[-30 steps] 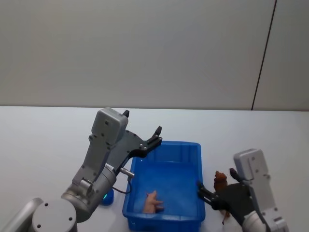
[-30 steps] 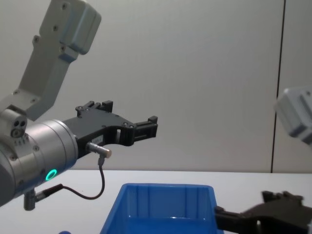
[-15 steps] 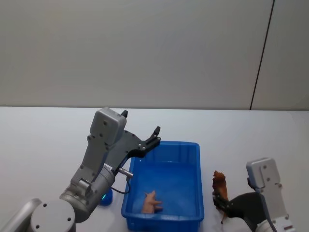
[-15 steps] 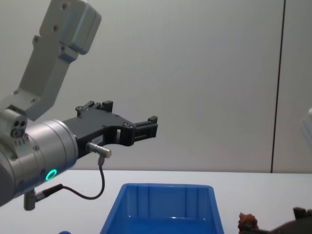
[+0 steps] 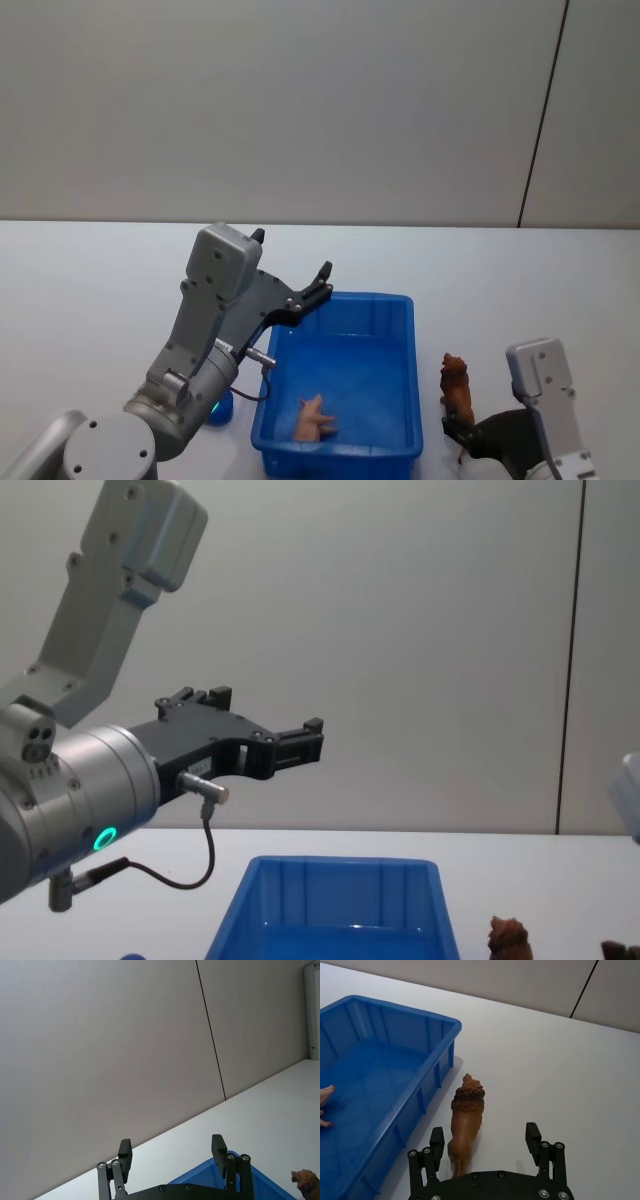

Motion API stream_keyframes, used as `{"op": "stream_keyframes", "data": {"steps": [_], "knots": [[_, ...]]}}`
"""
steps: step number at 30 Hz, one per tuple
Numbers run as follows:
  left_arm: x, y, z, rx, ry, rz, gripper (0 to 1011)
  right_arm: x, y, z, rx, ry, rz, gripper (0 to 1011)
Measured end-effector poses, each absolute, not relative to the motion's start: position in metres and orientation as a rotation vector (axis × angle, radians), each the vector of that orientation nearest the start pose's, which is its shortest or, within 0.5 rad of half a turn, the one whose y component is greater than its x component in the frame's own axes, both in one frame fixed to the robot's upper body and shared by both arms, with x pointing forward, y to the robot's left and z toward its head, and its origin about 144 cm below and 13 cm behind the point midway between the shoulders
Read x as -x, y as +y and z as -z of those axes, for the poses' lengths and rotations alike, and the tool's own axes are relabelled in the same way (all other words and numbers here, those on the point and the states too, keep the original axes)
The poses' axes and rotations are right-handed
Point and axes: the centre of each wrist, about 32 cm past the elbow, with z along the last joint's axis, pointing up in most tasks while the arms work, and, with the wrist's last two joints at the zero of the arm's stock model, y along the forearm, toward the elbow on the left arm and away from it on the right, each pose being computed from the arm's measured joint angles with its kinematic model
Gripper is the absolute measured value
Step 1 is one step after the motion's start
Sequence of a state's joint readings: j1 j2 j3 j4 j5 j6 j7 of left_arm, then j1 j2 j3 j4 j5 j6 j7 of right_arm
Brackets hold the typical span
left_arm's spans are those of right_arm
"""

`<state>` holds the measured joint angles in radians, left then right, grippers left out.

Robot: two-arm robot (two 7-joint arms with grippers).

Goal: Pick up the two dolls from the table and place them into the box.

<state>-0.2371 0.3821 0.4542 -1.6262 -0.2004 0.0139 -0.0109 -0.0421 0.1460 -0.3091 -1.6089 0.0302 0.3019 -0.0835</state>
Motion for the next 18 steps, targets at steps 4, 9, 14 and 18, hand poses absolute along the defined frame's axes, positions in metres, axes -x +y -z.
{"op": "stream_keyframes", "data": {"steps": [4,9,14,18], "knots": [[-0.492,0.198,-1.204,-0.061,-0.268,-1.124,1001,-0.436,-0.168,-1.120,0.367,0.135,1.331,1001],[-0.492,0.198,-1.204,-0.061,-0.268,-1.124,1001,-0.440,-0.166,-1.114,0.365,0.149,1.323,942],[-0.492,0.198,-1.204,-0.061,-0.268,-1.124,1001,-0.445,-0.163,-1.110,0.366,0.170,1.316,794],[-0.492,0.198,-1.204,-0.061,-0.268,-1.124,1001,-0.446,-0.161,-1.108,0.368,0.183,1.315,704]]}}
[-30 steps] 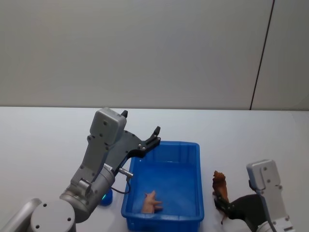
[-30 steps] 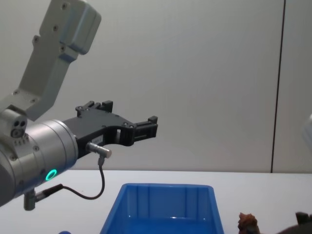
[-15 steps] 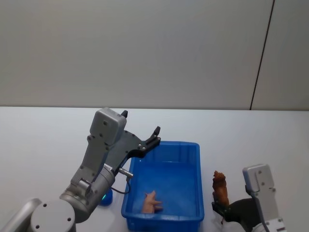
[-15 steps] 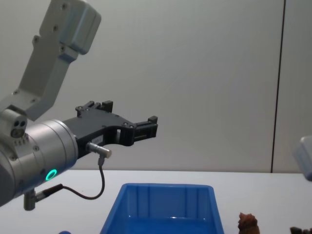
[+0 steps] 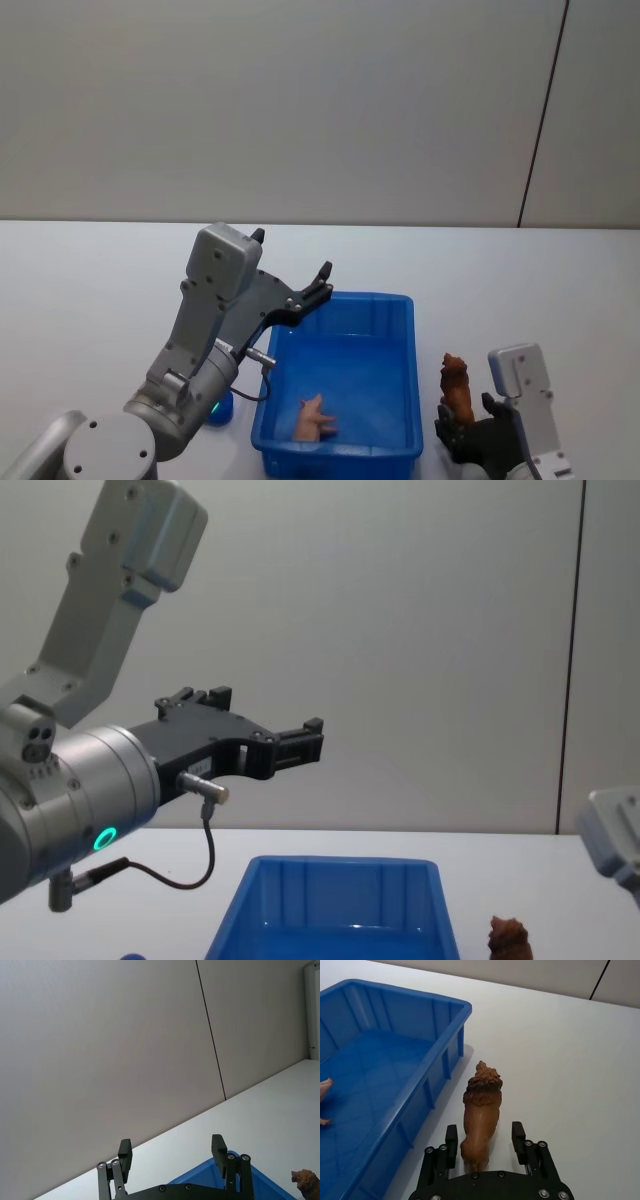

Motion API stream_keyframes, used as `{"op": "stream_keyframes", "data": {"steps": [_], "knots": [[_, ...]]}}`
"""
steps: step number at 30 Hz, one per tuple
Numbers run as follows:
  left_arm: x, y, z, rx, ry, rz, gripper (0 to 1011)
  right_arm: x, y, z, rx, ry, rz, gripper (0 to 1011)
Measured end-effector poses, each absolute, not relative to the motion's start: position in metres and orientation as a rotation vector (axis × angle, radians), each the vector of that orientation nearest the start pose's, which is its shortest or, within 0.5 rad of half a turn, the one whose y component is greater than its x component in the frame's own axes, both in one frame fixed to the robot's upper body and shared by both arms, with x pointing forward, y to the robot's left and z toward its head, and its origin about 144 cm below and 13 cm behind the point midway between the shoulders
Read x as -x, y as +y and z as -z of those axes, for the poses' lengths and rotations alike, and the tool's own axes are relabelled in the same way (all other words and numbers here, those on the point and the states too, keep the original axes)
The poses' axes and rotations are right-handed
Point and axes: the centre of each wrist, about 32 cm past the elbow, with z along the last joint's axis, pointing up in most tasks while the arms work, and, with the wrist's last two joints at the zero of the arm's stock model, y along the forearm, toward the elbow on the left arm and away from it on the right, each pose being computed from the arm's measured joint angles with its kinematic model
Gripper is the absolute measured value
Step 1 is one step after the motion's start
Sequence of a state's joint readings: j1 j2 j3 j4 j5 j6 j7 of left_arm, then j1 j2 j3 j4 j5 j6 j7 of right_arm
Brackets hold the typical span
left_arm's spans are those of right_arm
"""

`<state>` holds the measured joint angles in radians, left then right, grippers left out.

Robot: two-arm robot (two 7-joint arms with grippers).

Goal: Pick up the two dolls from the table and place them into the box.

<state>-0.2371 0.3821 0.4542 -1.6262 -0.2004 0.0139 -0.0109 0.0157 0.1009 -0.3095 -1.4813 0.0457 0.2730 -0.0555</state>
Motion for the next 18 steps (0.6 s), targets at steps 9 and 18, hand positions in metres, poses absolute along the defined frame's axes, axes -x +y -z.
{"op": "stream_keyframes", "data": {"steps": [9,18], "knots": [[-0.4920,0.1984,-1.2044,-0.061,-0.268,-1.124,1001,-0.4480,-0.1580,-1.1041,0.376,0.217,1.316,404],[-0.4920,0.1984,-1.2044,-0.061,-0.267,-1.124,1001,-0.4462,-0.1559,-1.1081,0.354,0.199,1.319,284]]}}
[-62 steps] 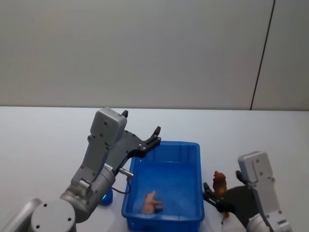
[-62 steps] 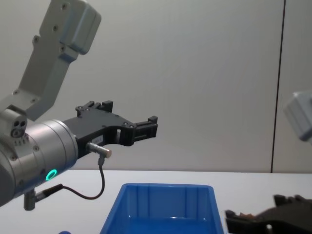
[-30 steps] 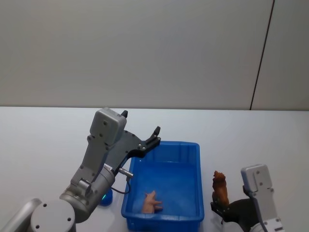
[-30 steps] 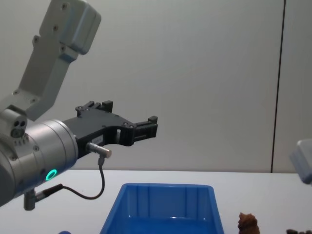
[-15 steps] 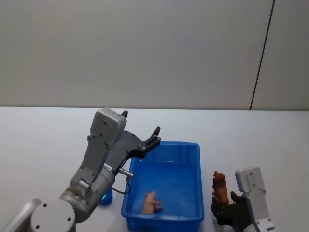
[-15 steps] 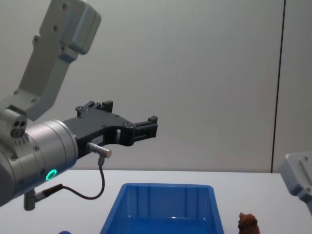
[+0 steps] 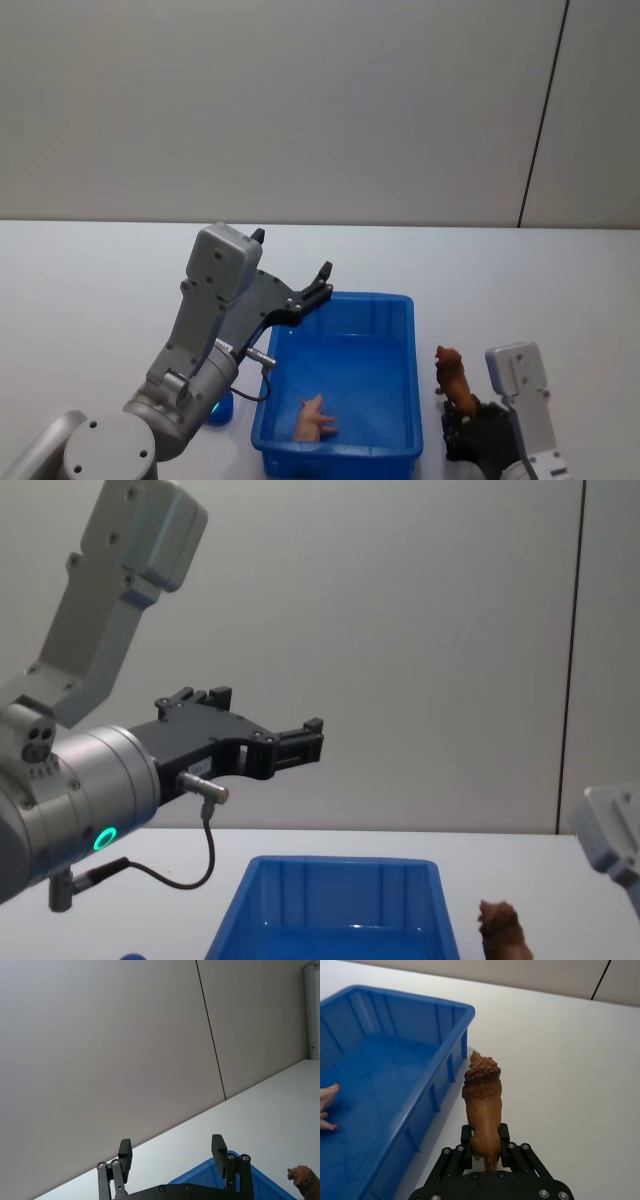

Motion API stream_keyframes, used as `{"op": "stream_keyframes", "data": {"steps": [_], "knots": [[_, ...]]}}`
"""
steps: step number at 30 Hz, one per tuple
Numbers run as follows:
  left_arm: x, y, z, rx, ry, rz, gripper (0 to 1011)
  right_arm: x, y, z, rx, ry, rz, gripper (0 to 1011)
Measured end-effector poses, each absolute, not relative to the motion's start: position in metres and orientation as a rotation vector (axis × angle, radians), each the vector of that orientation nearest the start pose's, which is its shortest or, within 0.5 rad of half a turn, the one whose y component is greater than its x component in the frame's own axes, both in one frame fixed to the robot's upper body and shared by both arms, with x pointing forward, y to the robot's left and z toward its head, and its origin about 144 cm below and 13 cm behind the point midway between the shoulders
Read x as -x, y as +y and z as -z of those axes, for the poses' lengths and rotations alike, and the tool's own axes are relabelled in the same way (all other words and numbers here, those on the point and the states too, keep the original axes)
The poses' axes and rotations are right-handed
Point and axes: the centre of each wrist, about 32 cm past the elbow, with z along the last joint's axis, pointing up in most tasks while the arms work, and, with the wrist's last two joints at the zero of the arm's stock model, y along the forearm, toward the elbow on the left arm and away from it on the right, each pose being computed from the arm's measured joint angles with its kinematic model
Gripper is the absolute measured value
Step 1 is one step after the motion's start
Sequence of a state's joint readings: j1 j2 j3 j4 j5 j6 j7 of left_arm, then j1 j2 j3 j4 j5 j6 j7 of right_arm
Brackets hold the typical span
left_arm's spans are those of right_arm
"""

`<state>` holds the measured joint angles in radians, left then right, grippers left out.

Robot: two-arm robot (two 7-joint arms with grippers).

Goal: Pick up the two dolls from the table and place them into the box.

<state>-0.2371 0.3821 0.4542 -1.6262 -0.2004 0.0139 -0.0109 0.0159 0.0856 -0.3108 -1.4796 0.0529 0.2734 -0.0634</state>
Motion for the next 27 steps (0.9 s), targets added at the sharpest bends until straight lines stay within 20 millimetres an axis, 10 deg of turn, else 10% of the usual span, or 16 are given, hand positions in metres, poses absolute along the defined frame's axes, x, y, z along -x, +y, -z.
{"op": "stream_keyframes", "data": {"steps": [27], "knots": [[-0.492,0.198,-1.204,-0.061,-0.268,-1.124,1001,-0.457,-0.143,-1.151,0.163,0.034,1.124,284]]}}
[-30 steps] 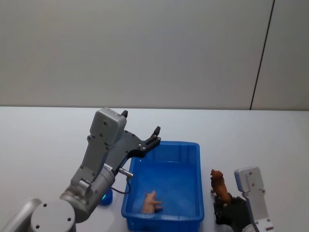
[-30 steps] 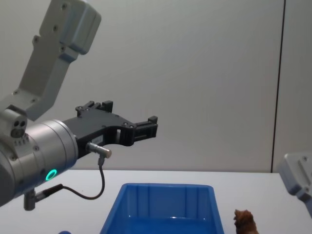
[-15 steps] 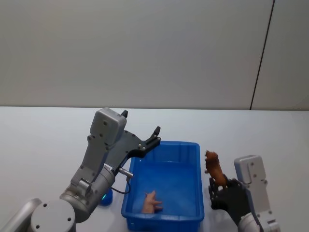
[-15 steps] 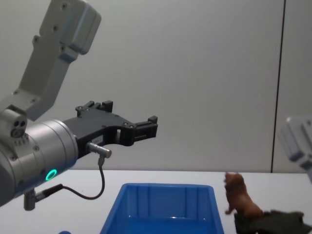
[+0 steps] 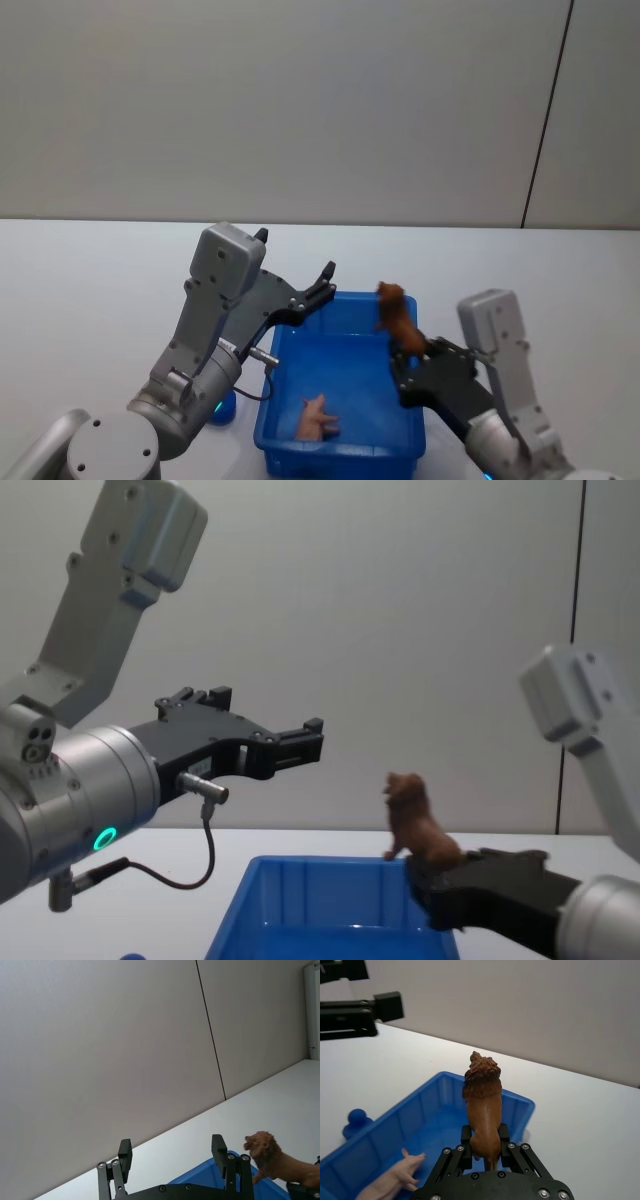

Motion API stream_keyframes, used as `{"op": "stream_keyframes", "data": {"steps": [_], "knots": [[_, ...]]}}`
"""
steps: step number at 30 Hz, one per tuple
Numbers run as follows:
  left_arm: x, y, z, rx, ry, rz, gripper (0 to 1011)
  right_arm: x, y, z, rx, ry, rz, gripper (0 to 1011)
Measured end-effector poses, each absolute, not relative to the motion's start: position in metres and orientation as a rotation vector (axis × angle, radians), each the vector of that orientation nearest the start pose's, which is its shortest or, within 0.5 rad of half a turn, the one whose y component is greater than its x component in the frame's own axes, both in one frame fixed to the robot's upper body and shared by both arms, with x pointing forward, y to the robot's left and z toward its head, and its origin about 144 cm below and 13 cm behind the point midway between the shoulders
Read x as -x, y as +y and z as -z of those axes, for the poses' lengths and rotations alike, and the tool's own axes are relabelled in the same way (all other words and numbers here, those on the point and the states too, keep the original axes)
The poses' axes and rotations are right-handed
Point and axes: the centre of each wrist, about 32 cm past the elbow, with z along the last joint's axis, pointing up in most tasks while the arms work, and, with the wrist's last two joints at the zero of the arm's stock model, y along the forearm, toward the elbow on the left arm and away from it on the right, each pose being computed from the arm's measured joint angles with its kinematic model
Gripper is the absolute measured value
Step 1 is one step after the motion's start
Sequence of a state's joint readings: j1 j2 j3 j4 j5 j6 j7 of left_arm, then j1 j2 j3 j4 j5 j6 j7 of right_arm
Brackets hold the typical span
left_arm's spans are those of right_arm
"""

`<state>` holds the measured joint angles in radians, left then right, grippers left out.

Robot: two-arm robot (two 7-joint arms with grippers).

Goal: Pick up the two dolls from the table and place them into the box.

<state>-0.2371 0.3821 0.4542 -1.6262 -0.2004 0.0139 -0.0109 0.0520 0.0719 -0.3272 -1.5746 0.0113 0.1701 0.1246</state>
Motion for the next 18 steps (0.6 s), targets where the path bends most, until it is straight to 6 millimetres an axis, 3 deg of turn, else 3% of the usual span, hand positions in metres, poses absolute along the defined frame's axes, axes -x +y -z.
{"op": "stream_keyframes", "data": {"steps": [5,18], "knots": [[-0.492,0.198,-1.204,-0.061,-0.268,-1.124,1001,-0.468,-0.135,-1.154,0.162,0.048,1.066,315],[-0.492,0.198,-1.204,-0.061,-0.268,-1.124,1001,-0.482,-0.123,-1.156,0.182,0.070,1.026,732]]}}
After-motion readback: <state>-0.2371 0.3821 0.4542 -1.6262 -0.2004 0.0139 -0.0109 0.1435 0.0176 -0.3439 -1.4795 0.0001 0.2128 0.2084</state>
